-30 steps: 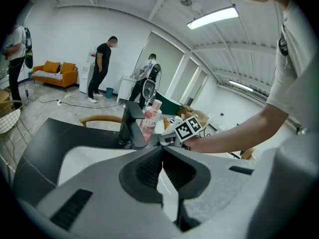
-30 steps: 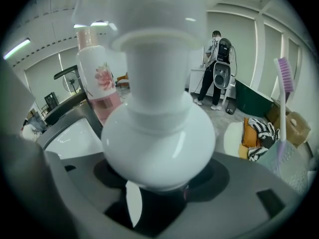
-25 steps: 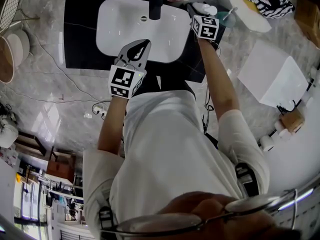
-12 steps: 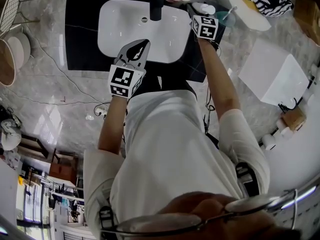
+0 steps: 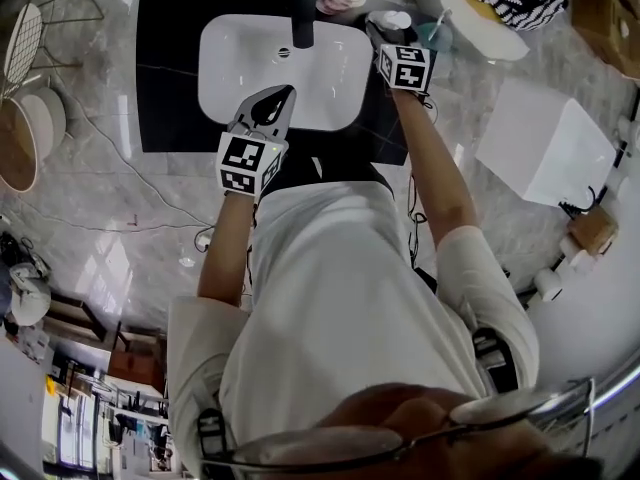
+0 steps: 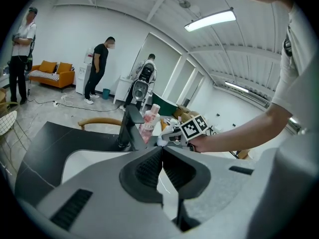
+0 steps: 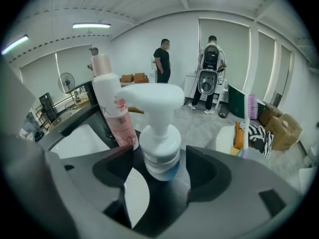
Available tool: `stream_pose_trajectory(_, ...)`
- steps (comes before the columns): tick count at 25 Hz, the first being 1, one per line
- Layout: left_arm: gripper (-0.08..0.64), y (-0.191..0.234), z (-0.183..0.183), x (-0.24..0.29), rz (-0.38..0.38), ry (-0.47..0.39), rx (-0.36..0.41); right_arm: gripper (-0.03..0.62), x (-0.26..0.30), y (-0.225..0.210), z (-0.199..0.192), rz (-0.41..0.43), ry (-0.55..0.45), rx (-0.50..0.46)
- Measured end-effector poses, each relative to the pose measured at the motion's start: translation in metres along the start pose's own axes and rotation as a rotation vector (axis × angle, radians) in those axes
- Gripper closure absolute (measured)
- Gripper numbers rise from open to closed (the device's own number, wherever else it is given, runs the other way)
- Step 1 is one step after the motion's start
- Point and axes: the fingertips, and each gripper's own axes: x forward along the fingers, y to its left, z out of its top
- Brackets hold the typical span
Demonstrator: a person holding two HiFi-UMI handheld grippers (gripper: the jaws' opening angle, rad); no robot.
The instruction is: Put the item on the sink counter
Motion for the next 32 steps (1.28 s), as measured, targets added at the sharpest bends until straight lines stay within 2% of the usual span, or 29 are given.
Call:
stream_pose_trajectory(9,0.555,-0.013,0.01,0.0,-0.057,-0.011,0.044,0.265,-0.066,0.022,0.015,0.027,-0.046,0.043)
stream_pose_trajectory(14,0.555,-0.028,0.017,-0.002,-0.067,-0.022,0.04,0.318,-0.116,0.026,0.029,0.062,-0.096,0.084)
stream_pose_trajectory(19,0.555,-0.043,0.024,-0.005,-0.049,-0.043,0.028,0.37,-0.162,0.038,0.04,0.139,-0.132,0.093)
stream_pose_trajectory(26,0.555,-0.094,0.011,-0.027,-0.076,-0.072,0.042,0.428,-0.235,0.06,0.015,0.221,-0.151,0.085)
stream_pose_trajectory(32,0.555,-0.148,-0.008,-0.054,-0.078,-0.095,0.058,0.528,-0.311,0.072,-0.003,0.279,-0.203,0.082)
